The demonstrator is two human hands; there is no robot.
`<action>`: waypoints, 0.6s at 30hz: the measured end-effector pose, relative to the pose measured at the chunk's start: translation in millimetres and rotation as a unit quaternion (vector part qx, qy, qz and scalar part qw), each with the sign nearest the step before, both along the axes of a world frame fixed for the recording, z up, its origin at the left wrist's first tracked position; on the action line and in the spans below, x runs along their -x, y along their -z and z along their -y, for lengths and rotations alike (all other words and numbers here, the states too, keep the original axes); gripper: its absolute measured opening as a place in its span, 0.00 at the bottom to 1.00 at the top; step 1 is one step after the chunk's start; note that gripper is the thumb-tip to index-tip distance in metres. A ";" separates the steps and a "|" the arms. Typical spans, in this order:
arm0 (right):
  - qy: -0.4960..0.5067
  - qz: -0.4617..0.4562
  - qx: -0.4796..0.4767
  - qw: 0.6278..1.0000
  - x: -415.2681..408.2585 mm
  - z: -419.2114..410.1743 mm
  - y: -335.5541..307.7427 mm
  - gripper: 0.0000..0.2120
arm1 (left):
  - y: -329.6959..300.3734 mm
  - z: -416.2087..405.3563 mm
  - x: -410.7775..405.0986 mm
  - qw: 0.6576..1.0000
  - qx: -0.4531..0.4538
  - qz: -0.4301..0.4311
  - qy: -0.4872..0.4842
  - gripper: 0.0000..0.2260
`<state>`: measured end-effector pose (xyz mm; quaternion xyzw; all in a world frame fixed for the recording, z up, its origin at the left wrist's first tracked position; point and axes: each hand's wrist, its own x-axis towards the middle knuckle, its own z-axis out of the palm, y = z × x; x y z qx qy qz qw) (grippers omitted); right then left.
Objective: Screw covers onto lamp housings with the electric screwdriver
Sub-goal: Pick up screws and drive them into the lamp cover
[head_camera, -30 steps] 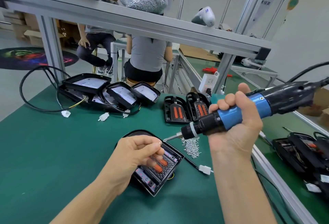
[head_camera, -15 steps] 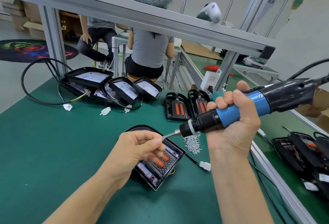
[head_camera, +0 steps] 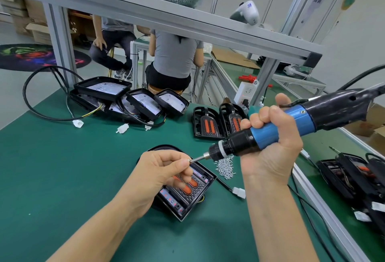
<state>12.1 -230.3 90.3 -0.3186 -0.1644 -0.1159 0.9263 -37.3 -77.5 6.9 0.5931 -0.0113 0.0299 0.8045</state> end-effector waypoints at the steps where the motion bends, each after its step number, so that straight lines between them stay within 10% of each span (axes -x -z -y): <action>1: 0.001 0.000 0.000 1.000 0.0 0.4 0.1 0.12 | 0.0 -0.5 -0.1 1.000 -0.004 0.002 0.001 0.05; 18: -0.003 0.003 -0.003 1.000 -1.3 1.8 0.4 0.12 | 5.5 0.0 2.0 1.000 0.005 0.010 0.002 0.04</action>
